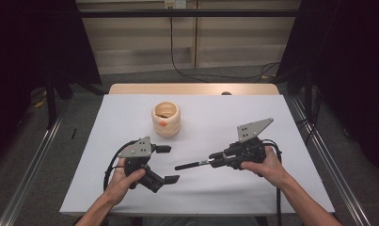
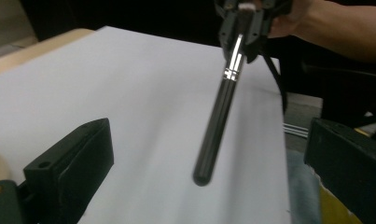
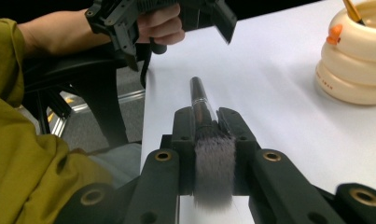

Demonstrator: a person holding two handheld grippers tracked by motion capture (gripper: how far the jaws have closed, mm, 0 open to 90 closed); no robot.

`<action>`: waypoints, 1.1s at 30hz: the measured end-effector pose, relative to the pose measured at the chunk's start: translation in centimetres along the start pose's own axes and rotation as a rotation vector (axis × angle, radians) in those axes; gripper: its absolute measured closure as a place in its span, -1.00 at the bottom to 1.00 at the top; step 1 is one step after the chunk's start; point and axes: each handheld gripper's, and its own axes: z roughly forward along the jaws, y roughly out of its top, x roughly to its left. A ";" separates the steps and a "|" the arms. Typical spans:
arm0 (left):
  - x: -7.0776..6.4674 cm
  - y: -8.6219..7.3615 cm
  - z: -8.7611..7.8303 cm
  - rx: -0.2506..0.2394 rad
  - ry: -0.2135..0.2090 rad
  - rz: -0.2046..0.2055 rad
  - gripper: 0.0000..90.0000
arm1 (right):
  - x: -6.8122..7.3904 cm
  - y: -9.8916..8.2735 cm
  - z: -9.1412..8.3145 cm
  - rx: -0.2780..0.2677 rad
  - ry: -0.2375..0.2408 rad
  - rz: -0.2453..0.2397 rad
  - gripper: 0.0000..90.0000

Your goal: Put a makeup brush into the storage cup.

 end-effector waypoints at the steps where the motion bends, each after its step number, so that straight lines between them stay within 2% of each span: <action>1: 0.1 -0.1 0.0 -0.010 0.014 -0.001 -0.98 | 0.0 0.0 0.0 0.007 0.001 0.001 0.71; 3: 0.3 -0.2 0.0 -0.030 0.029 0.000 -0.97 | -0.1 0.1 0.0 0.015 0.002 0.005 0.71; 6: 0.3 -0.4 0.0 -0.033 0.043 -0.004 -0.94 | -0.2 0.4 0.0 0.035 -0.005 0.005 0.71; 9: 0.2 -0.5 0.2 -0.028 0.034 -0.007 -0.95 | -0.4 0.7 0.1 0.072 -0.019 0.007 0.71; 17: -0.3 -0.4 0.9 -0.034 0.050 0.018 -0.91 | -0.6 1.8 -0.1 0.159 -0.047 -0.001 0.71; 22: -0.4 -0.4 0.9 -0.056 0.037 0.004 -0.90 | -0.6 2.2 0.3 0.223 -0.054 -0.005 0.71; 27: -0.4 -0.3 1.1 -0.058 0.041 -0.001 -0.91 | -0.7 2.7 0.7 0.277 -0.054 -0.001 0.71; 29: -0.5 -0.3 1.2 -0.063 0.030 -0.004 -0.91 | -0.8 2.9 0.8 0.300 -0.057 0.001 0.71; 33: -0.5 -0.3 1.4 -0.059 0.027 0.000 -0.90 | -1.1 3.5 1.0 0.359 -0.079 0.007 0.71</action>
